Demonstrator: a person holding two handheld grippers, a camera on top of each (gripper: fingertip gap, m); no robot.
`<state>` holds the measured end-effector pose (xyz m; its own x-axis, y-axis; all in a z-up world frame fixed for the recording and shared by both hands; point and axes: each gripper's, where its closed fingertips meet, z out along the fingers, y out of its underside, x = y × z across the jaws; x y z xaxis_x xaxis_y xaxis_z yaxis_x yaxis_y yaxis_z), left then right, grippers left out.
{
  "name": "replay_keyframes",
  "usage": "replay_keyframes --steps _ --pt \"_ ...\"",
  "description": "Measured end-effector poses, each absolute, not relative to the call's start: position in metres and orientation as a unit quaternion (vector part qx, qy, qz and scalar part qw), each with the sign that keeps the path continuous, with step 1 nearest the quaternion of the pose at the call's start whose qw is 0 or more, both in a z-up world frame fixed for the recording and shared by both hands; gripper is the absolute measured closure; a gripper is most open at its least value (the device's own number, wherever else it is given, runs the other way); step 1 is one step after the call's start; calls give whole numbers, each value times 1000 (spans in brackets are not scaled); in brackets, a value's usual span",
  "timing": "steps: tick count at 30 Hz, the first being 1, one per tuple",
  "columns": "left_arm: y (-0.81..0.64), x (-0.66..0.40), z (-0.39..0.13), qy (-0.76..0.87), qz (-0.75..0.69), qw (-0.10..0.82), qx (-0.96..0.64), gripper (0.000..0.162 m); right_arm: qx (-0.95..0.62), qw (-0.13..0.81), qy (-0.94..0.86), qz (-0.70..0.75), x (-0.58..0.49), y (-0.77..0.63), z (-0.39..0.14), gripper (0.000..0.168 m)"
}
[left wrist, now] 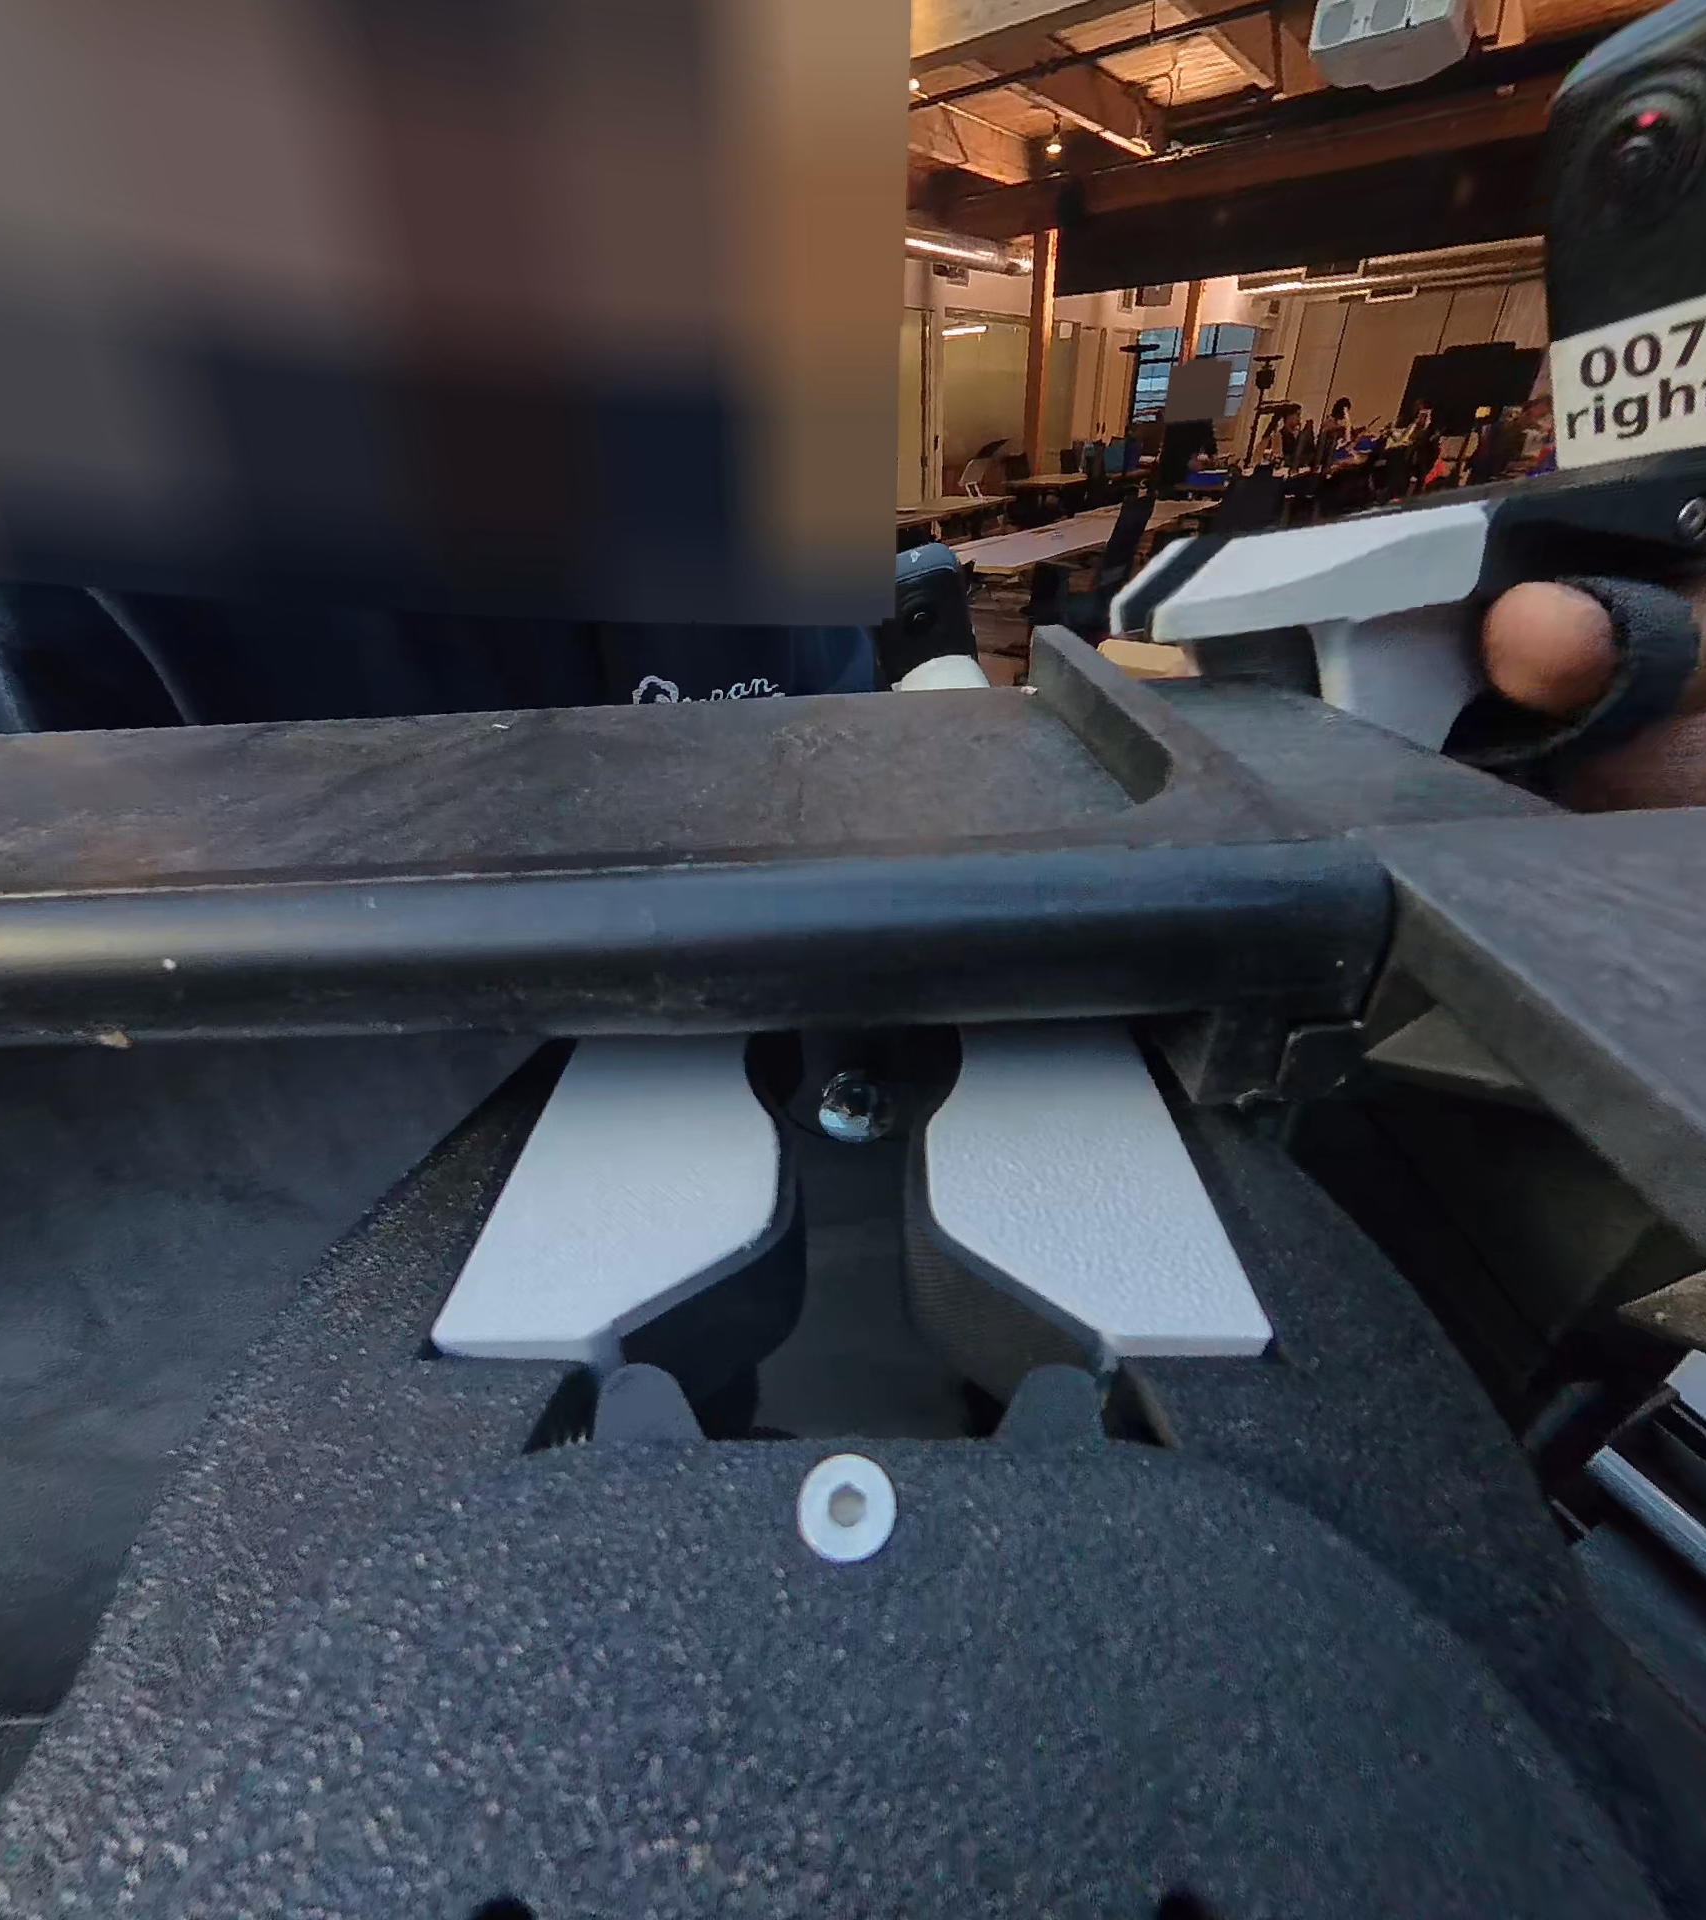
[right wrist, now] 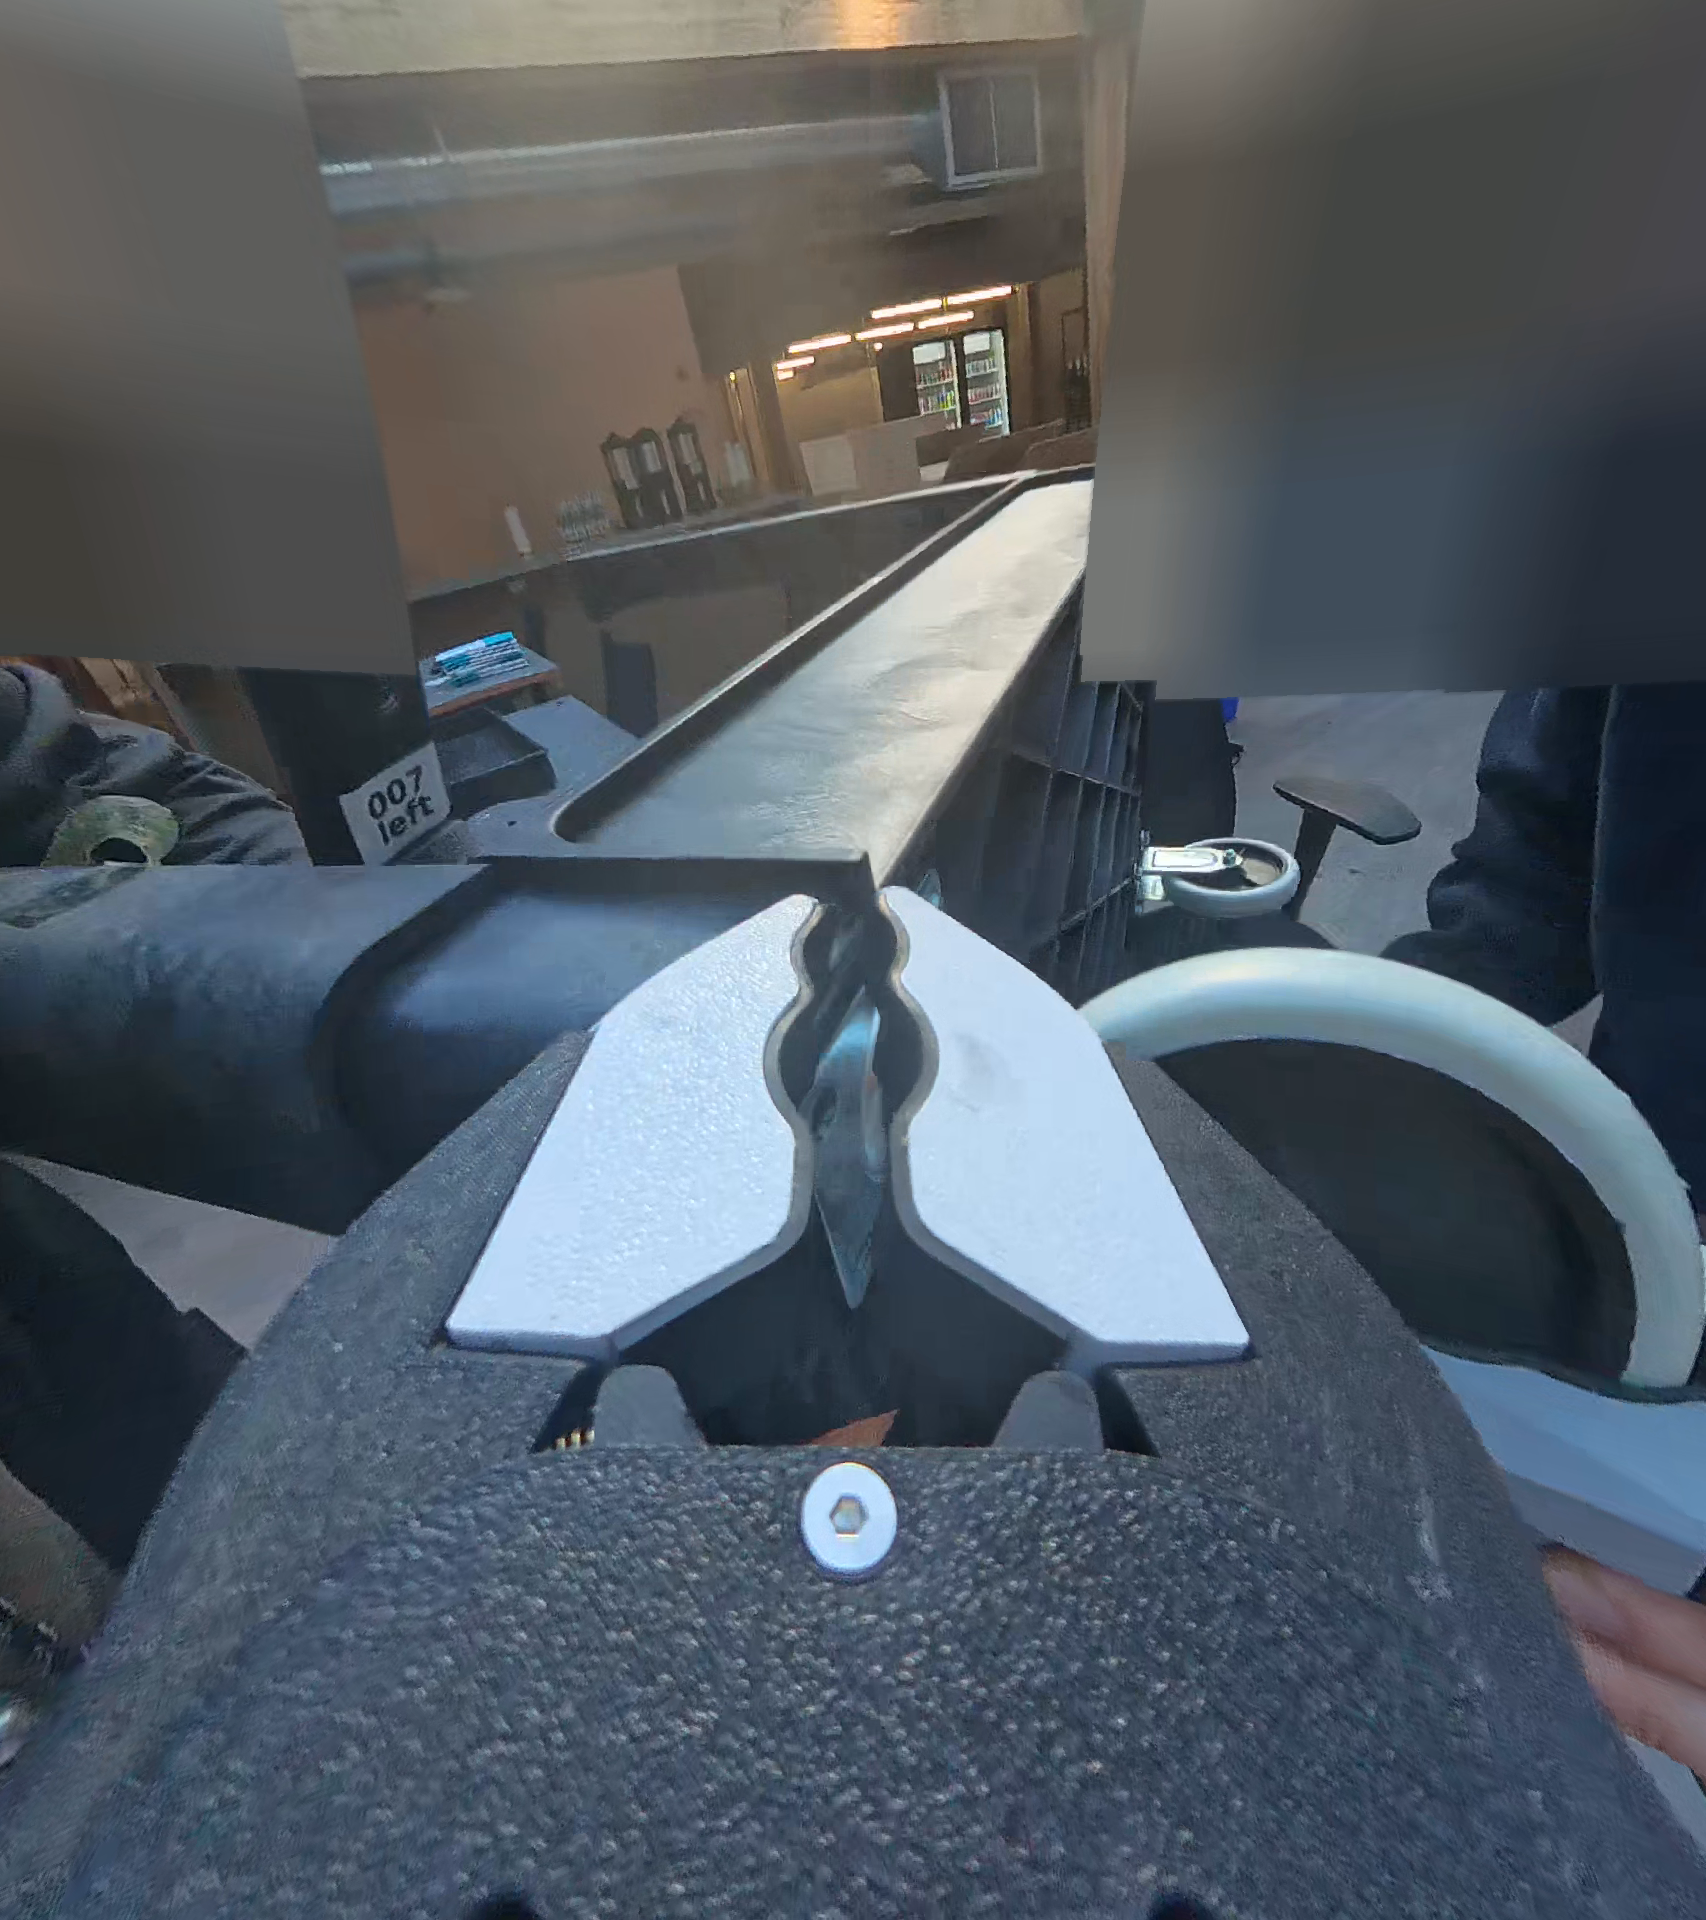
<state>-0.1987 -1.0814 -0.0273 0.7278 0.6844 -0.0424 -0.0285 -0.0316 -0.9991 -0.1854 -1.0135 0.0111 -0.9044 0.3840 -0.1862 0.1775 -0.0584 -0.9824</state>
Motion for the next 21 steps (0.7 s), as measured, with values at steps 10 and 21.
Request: replay_keyframes --steps 10,21 --pt "-1085 -195 -24 -274 225 753 -554 146 -271 45 -690 669 -172 -1038 13 140" --pt "-1087 -193 -21 -265 201 811 -481 146 -314 54 -686 654 -173 -1036 10 138"
